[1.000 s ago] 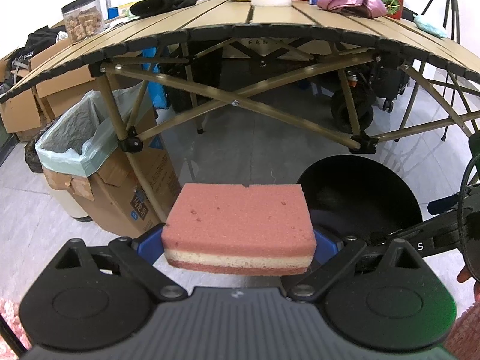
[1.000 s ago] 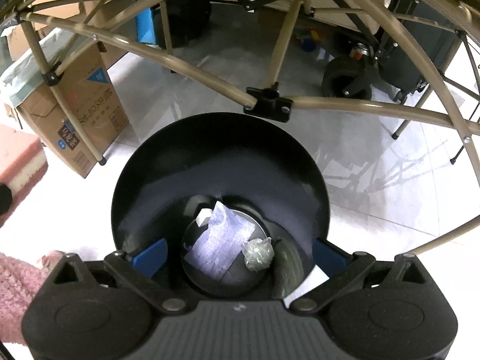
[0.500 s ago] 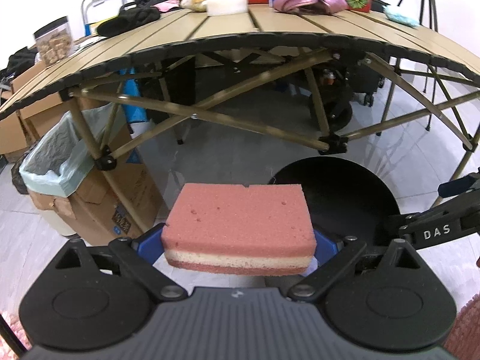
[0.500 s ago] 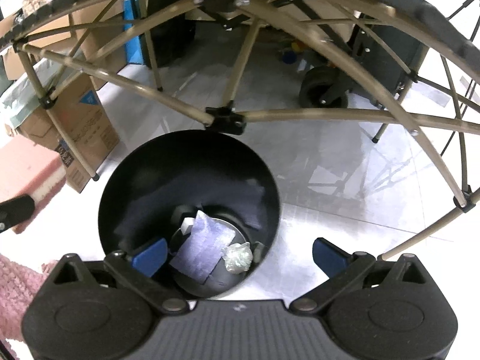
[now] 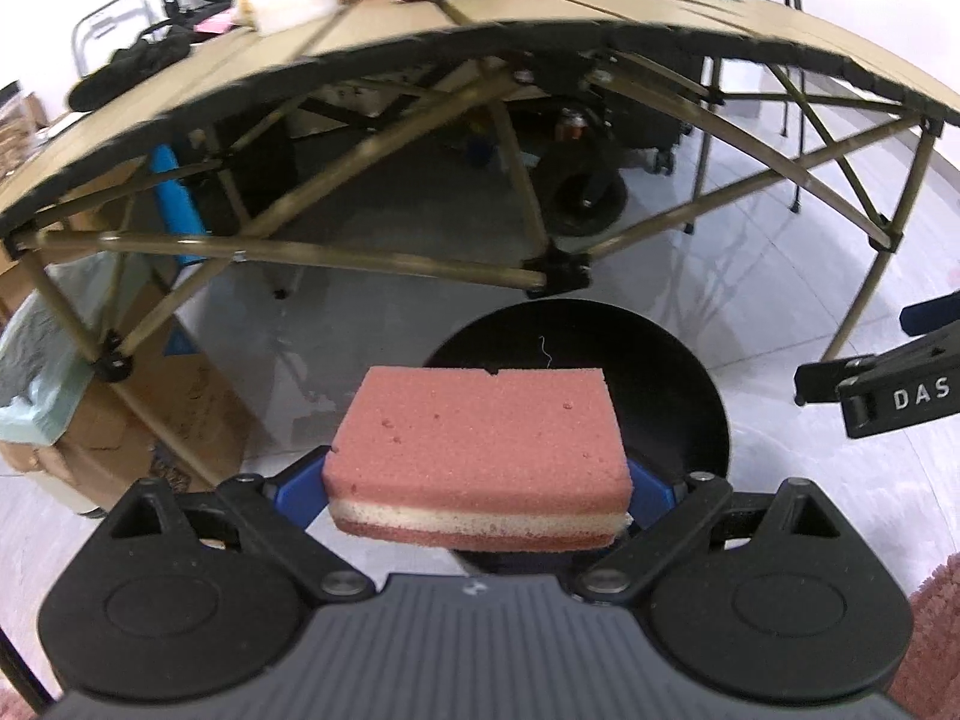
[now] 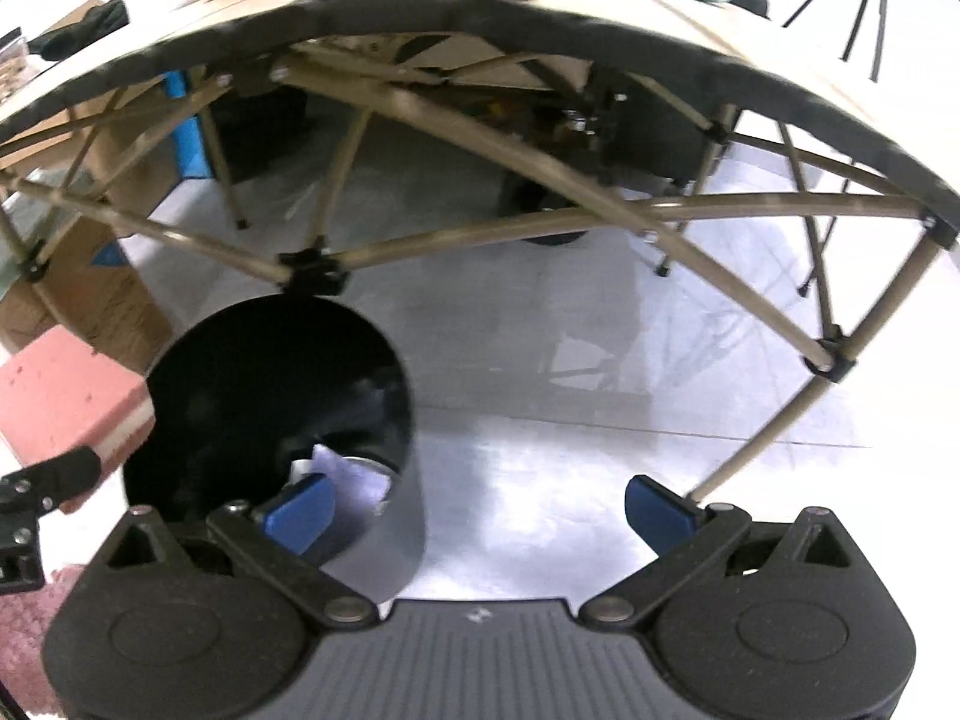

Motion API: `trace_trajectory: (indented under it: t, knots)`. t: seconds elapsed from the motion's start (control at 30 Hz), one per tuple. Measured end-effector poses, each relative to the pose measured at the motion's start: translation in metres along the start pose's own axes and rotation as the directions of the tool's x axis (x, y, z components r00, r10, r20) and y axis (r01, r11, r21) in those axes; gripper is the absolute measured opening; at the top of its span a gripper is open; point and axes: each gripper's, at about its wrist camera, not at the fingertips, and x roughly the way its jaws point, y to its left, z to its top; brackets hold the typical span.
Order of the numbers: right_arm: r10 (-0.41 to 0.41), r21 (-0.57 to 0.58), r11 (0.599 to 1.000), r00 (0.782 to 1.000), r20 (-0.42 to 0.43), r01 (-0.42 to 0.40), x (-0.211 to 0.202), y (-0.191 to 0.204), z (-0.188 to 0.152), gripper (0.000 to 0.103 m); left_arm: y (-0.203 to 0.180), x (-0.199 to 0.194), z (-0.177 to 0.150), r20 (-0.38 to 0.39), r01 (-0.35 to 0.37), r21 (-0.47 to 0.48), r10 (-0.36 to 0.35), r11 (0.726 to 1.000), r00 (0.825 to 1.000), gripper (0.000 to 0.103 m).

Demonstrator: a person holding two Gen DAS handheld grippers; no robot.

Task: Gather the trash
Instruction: 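Move the left tool over the bin and open it to drop the sponge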

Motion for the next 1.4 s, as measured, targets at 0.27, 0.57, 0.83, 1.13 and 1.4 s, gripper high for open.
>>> trace_trajectory:
  t: [0.27,0.57,0.83,1.13,1.4]
  knots:
    - [-0.064,0.053,0.997,0.998,-0.018,0.064,0.003,-0.026,-0.003,0.103,-0.029,0.028,0.013,-0.049,0.045,0.053,-0.042,0.998,0.998,0.097]
    - [-0.136,0.097,0.986,0.990,-0.026,0.138,0.008,-0.042,-0.003,0.103,-0.040,0.060,0.026,-0.146,0.103,0.025,-0.098,0.994,0.984,0.097]
    - [-0.152,0.076,0.985,0.988,-0.035,0.155,0.015,-0.035,0.000,0.103,-0.041,0.084,0.032,-0.253,0.093,-0.019,-0.095,0.995,0.963,0.097]
    - [-0.168,0.066,0.983,0.985,-0.046,0.171,0.019,-0.034,-0.002,0.103,-0.040,0.095,0.028,-0.320,0.064,-0.051,-0.077,0.997,0.944,0.098]
    - [-0.163,0.056,0.985,0.986,-0.046,0.165,0.019,-0.031,-0.002,0.103,-0.039,0.101,0.031,-0.374,0.051,-0.068,-0.073,0.996,0.925,0.103]
